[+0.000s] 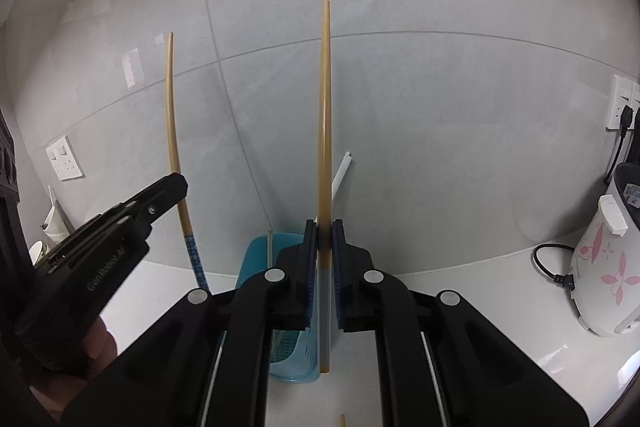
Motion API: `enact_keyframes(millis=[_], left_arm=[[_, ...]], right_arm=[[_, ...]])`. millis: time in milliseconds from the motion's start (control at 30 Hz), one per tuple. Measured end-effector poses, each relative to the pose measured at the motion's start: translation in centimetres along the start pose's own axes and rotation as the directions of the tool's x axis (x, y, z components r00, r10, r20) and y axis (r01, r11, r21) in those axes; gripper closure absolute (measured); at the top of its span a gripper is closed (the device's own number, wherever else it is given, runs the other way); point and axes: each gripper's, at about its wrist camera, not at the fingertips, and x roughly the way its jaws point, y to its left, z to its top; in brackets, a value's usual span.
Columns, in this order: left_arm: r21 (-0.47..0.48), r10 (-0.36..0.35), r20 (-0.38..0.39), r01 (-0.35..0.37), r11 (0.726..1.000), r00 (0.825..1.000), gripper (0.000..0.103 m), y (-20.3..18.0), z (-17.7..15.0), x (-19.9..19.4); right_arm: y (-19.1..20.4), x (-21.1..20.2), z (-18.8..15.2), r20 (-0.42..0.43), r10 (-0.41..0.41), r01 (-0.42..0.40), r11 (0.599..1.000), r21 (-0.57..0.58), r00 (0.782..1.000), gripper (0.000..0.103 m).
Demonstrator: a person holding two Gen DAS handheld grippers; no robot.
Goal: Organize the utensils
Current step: 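Lift both chopsticks and carry them above the blue holder, then open the left tool into the holder while the right tool releases its chopstick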
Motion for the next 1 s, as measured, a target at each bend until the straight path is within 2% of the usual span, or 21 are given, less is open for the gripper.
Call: enact_keyframes(millis=[300, 767, 1000], left_arm=[[0.063, 0.01, 0.012, -0.01, 0.998, 1.0, 0.096, -0.7, -2.8, 2.5], [0.071, 0.028, -0.085, -0.022, 0.997, 0.996, 0.096, -0.3, -6.3, 5.1], [0.073, 0.055, -0.134, -0.046, 0.996, 0.989, 0.094, -0.7, -6.6, 5.5]], right_arm=[[-1.4, 1.3, -0.9, -0.028, 0.003, -0.002, 1.0, 0.029, 1.0, 0.096], [-1.8, 2.0, -1.7, -0.067, 0.007, -0.005, 1.0, 0.024, 0.998, 0.096], [-2.1, 2.1, -2.4, -0.088, 0.02, -0.017, 1.0, 0.024, 0.996, 0.096]])
